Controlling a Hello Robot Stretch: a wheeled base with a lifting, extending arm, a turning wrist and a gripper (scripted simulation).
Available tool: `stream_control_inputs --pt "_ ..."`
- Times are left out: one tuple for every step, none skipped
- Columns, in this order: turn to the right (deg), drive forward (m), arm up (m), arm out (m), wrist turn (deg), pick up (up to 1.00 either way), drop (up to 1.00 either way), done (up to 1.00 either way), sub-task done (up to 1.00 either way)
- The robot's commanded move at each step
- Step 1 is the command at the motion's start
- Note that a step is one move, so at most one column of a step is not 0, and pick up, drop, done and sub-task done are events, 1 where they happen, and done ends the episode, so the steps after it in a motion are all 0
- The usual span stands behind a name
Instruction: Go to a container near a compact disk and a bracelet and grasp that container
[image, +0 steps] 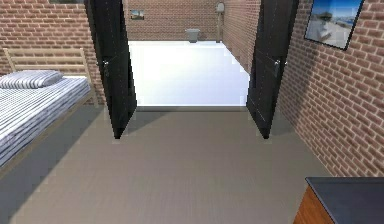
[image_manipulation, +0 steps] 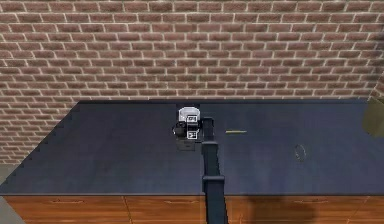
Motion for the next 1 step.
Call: stream_control_inputs --pt "0.0 0.00 0.00 0.00 0.0 0.00 0.00 1.00 0.00"
